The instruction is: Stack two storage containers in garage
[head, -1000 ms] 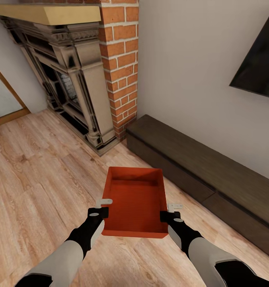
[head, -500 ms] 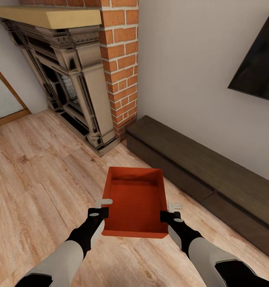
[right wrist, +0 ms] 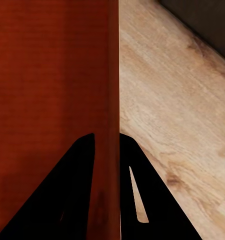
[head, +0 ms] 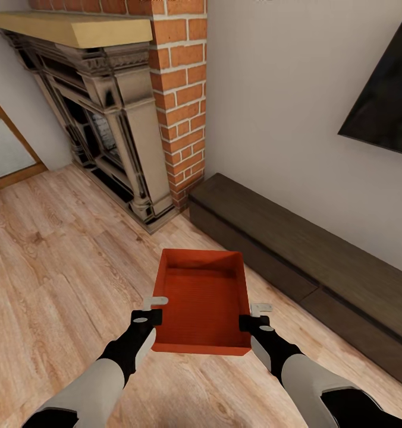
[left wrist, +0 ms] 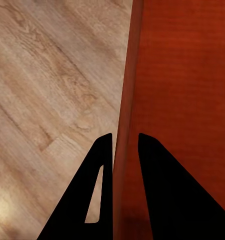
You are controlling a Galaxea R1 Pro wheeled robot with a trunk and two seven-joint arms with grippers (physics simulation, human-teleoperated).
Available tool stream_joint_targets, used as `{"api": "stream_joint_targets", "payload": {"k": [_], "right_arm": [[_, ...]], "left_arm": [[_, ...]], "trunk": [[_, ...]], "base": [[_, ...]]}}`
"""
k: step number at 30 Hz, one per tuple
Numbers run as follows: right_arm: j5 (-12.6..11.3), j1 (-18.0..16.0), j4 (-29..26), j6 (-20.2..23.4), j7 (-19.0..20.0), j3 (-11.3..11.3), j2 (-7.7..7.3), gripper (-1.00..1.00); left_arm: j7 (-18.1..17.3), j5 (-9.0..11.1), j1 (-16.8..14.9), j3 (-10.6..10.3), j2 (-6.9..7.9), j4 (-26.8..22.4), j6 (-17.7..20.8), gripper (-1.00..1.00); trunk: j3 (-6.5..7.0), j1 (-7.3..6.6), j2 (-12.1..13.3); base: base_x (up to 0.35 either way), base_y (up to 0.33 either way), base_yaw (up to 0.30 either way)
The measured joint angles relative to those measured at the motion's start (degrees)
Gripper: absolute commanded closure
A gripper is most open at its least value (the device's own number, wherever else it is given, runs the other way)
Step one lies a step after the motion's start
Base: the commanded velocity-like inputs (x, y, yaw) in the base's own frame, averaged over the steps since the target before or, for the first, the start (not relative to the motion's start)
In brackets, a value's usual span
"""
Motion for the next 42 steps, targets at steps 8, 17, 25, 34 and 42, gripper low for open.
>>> {"api": "stream_joint_targets", "payload": {"k": [8,17,25,34,42], "right_arm": [[-0.16,0.00,0.03,-0.03,-0.36,0.18,0.22,1.00],[-0.06,-0.01,0.05,-0.03,-0.38,0.13,0.25,1.00],[0.08,-0.01,0.02,0.04,-0.36,0.04,0.26,1.00],[0.08,-0.01,0.02,0.05,-0.36,0.04,0.26,1.00],[0.07,0.00,0.01,0.05,-0.36,0.05,0.26,1.00]], "left_arm": [[-0.46,0.00,0.00,0.02,0.27,-0.02,-0.01,1.00],[-0.45,0.06,0.01,0.01,0.30,-0.02,-0.01,1.00],[-0.42,0.15,0.02,-0.01,0.30,-0.01,0.00,1.00],[-0.42,0.16,0.02,-0.02,0.30,-0.01,0.00,1.00],[-0.43,0.15,0.02,-0.01,0.30,-0.01,0.00,1.00]], "trunk": [[1.45,-1.76,3.21],[3.74,-3.74,6.83],[5.92,-5.50,10.04],[8.37,-7.48,13.66],[10.55,-9.24,16.88]], "base": [[0.000,0.000,0.000],[0.000,0.000,0.000],[0.000,0.000,0.000],[0.000,0.000,0.000],[0.000,0.000,0.000]]}}
